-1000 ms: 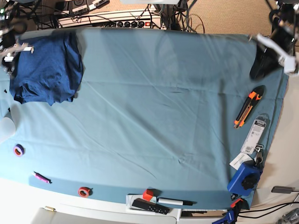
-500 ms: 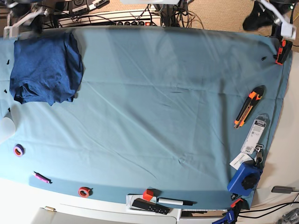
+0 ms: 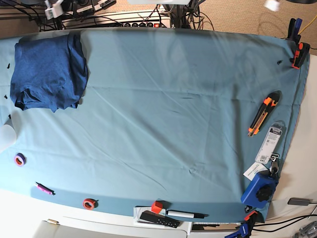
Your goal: Layout the t-shirt on the table in an organized manner, then fold the t-shirt properly
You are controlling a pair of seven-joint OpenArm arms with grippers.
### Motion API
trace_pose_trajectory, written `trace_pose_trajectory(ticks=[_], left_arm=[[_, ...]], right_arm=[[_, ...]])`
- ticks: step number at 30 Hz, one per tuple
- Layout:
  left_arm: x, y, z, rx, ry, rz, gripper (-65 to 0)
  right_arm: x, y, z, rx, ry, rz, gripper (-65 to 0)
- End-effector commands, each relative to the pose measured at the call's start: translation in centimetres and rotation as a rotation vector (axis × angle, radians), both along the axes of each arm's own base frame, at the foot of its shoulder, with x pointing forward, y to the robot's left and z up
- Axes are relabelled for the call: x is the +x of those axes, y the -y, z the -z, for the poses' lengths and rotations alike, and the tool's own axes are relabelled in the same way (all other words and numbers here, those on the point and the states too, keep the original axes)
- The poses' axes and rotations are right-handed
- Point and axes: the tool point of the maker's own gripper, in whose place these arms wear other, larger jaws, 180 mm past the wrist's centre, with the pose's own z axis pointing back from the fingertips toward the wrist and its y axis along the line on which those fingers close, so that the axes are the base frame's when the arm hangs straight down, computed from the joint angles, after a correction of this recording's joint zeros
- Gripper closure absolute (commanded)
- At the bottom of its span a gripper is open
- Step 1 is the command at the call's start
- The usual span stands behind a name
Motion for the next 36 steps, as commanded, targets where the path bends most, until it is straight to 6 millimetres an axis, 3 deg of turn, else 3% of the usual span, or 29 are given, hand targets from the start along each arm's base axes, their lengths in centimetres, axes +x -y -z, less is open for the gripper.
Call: trace_pose_trajectory(ticks=[1,6,13,20,23,29,32,36], left_arm=[[0.1,0.0,0.2,-0.017,-0.002,-0.007,0.0],[1.6,0.6,4.5,0.021,-0.032,-0.005,0.0],[3.6,-3.2,10.1,0.287,0.021,0.054,0.0],[7.5,-7.4,13.4,0.619,0.235,0.165,0.0],[8.6,-8.1,14.7,0.752,0.309,0.245,0.0],[9.9,-5.4,17.2,0.905,0.354,0.348,0.0],[10.0,-2.8,18.0,0.914,0.361,0.374,0.0],[9.6,0.8,19.1,0.859,0.346,0.402,0.0]], right_arm=[[-0.9,0.3,0.6,-0.009,-0.023,-0.010,0.0],[-4.0,2.3,6.0,-0.019,-0.125,0.019,0.0],[-5.9,5.5,12.3,-0.012,-0.163,0.278,0.0],[-2.7,8.9,16.3,-0.091,-0.137,0.507,0.0],[-0.8,9.1,17.7,-0.151,-0.165,0.474,0.0],[3.6,8.1,19.6,-0.261,-0.219,0.383,0.0],[4.5,6.6,20.4,-0.300,-0.231,0.352,0.0],[4.5,3.3,21.5,-0.274,-0.236,0.339,0.0]])
